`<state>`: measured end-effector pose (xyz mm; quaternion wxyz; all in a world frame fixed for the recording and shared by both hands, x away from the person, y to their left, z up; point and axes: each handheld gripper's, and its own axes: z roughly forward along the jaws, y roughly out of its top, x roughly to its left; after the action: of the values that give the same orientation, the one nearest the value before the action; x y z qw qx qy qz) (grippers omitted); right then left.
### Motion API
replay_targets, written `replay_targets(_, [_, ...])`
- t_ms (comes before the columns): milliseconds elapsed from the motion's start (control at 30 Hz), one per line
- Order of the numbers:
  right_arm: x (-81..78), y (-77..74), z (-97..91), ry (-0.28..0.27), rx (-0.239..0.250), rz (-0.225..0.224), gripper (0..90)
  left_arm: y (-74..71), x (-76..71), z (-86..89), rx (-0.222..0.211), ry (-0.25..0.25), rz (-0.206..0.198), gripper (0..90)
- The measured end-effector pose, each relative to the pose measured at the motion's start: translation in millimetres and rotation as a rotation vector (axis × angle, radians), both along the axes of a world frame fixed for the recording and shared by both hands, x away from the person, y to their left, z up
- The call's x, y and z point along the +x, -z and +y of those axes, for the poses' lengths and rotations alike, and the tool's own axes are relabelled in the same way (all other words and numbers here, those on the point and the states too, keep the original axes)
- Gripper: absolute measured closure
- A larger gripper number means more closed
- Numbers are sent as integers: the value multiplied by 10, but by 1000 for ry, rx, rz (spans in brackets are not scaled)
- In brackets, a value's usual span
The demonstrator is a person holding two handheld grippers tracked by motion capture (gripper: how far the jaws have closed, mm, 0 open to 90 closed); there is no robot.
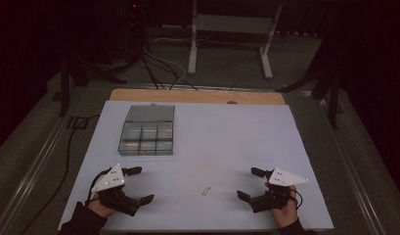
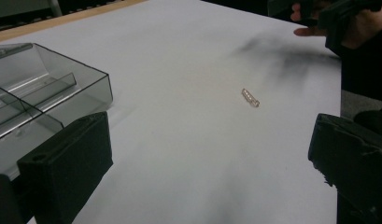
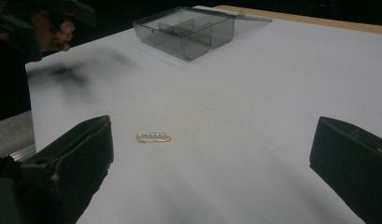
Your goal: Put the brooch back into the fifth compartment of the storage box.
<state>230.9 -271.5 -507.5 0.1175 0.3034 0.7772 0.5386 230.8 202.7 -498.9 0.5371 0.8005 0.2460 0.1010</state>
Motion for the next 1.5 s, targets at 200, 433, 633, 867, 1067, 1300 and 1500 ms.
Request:
replay_targets(200, [2, 5, 4, -3, -1, 3, 0, -32, 40, -38, -10, -10, 7, 11])
replay_targets(433, [11, 11, -6, 1, 7, 9, 0, -87, 119, -165, -18, 8, 19, 12])
replay_targets(633, [14, 13, -4, 1, 9, 10, 0, -117, 162, -311, -22, 42, 18, 12])
replay_targets(867, [16, 19, 8, -7, 6, 12, 0, -108, 187, -484, -21, 73, 27, 12])
replay_targets(1067, [16, 16, 3, -6, 8, 9, 0, -76, 209, -648, -6, 100, 38, 12])
replay_targets(1300, [23, 19, -3, -4, 14, 16, 0, -34, 217, -812, 0, 115, 60, 11])
replay_targets(1500, [23, 17, -7, 0, 17, 14, 0, -23, 228, -949, -5, 112, 68, 12])
